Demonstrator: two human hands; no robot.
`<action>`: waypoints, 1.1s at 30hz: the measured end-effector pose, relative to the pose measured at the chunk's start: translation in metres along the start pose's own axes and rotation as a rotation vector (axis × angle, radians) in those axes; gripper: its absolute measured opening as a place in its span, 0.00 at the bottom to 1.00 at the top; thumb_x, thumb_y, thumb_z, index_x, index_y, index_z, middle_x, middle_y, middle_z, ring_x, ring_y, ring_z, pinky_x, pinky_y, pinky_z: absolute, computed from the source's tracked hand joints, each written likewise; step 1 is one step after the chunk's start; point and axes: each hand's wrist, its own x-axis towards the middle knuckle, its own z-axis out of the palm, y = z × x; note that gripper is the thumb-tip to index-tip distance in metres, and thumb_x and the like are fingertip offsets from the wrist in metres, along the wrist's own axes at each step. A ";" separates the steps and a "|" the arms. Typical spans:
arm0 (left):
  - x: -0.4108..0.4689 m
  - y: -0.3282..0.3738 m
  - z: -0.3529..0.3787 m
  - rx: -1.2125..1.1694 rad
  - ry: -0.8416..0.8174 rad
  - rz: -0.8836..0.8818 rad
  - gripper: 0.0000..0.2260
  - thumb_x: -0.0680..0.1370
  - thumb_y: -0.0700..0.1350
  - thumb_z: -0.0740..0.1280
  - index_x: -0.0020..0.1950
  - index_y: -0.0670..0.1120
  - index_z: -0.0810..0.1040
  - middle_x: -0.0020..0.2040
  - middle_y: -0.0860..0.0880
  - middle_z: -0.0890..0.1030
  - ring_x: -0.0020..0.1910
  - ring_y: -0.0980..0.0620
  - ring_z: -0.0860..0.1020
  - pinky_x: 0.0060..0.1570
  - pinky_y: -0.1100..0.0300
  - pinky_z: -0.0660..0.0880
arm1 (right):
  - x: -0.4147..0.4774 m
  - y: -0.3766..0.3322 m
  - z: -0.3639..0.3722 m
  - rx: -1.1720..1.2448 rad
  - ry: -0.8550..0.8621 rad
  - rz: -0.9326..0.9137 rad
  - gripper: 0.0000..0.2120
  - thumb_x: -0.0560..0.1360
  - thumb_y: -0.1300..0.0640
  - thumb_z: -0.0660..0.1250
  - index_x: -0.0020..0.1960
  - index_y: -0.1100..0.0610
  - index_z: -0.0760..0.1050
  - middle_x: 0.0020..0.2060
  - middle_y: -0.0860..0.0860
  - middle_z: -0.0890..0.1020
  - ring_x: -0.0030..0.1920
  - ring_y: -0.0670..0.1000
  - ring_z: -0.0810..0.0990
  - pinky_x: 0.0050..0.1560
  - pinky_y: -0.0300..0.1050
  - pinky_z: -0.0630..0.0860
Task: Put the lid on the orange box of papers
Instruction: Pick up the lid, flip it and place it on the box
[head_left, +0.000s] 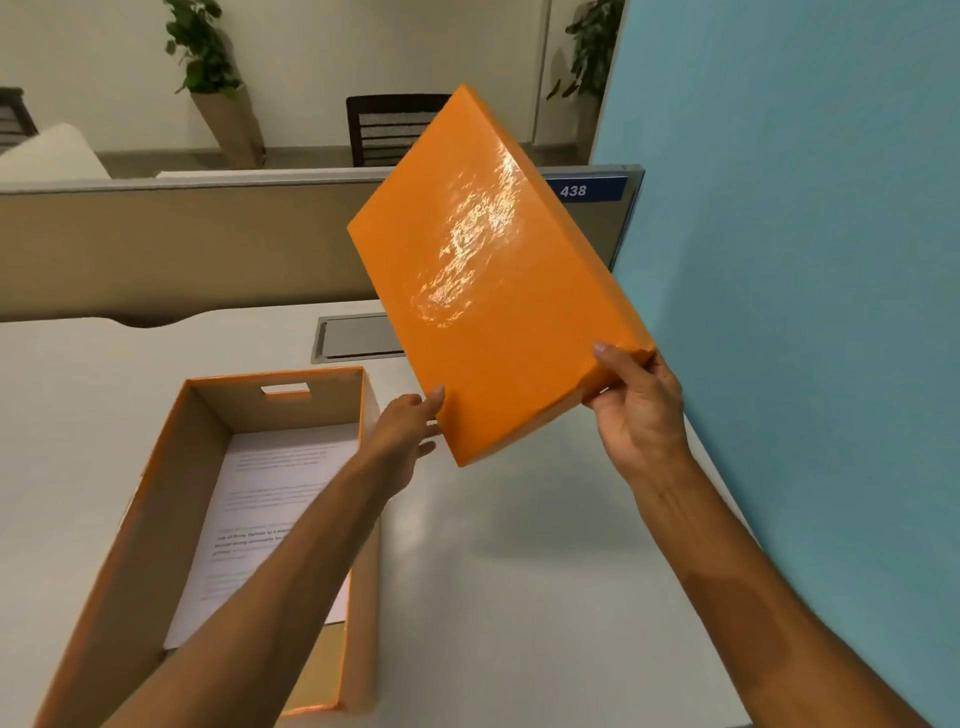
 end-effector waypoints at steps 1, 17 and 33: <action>-0.005 0.000 -0.012 -0.014 -0.009 0.007 0.27 0.80 0.51 0.63 0.76 0.41 0.62 0.73 0.42 0.70 0.67 0.40 0.71 0.66 0.42 0.69 | -0.007 0.003 0.006 0.030 -0.008 0.017 0.22 0.74 0.67 0.72 0.64 0.53 0.76 0.60 0.55 0.84 0.57 0.57 0.84 0.56 0.66 0.79; -0.115 0.000 -0.227 0.267 0.256 0.236 0.21 0.76 0.51 0.70 0.64 0.42 0.77 0.59 0.45 0.80 0.55 0.43 0.80 0.56 0.44 0.79 | -0.153 0.125 0.084 -0.467 0.121 0.046 0.23 0.74 0.50 0.73 0.68 0.51 0.73 0.59 0.51 0.80 0.57 0.54 0.80 0.46 0.50 0.81; -0.152 -0.072 -0.331 0.355 0.242 0.069 0.24 0.74 0.53 0.72 0.64 0.38 0.78 0.57 0.44 0.81 0.57 0.42 0.78 0.57 0.47 0.76 | -0.214 0.189 0.091 -0.941 -0.020 0.270 0.16 0.75 0.49 0.73 0.59 0.56 0.77 0.53 0.51 0.82 0.52 0.53 0.82 0.39 0.48 0.82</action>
